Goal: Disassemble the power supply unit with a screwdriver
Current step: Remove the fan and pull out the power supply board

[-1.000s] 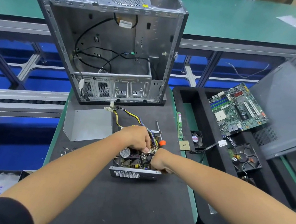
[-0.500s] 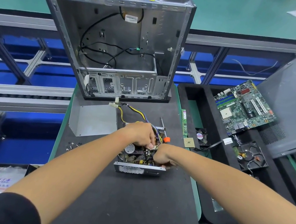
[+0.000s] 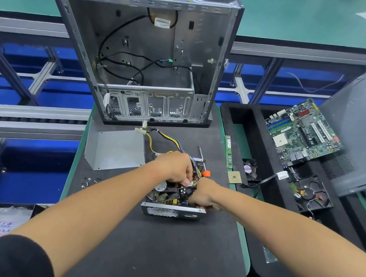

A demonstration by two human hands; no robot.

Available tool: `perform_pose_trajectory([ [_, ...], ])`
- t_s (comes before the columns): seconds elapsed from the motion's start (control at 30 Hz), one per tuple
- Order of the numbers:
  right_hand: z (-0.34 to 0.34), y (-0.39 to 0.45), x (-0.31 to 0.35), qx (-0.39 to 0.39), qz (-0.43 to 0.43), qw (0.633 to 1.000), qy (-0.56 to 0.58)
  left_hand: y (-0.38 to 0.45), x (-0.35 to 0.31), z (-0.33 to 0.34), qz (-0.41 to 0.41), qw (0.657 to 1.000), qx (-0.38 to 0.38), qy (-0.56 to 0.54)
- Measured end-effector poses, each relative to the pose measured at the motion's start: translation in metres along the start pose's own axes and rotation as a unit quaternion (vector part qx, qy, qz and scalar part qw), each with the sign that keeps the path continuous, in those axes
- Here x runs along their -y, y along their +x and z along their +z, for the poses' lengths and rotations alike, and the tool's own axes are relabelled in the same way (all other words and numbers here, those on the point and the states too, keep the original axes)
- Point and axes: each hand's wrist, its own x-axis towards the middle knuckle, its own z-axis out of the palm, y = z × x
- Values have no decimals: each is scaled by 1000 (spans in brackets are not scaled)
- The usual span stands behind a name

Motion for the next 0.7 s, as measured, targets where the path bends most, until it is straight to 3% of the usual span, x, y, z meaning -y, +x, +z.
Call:
perform_pose_trajectory([
  [0.23,1,2,1,-1,-3,1000,-25,-2,1,3,8,1000,-18,10],
  [0.43,-9,-1,4,0,18,999,40,0,2,4,17,999,-30,16],
  [0.57,-28,-8,3,58,13,997,51,4,4,3,28,999,-15,5],
  [0.7,-34,-9,12,75,12,997,-25,6,6,2,37,999,0,9],
])
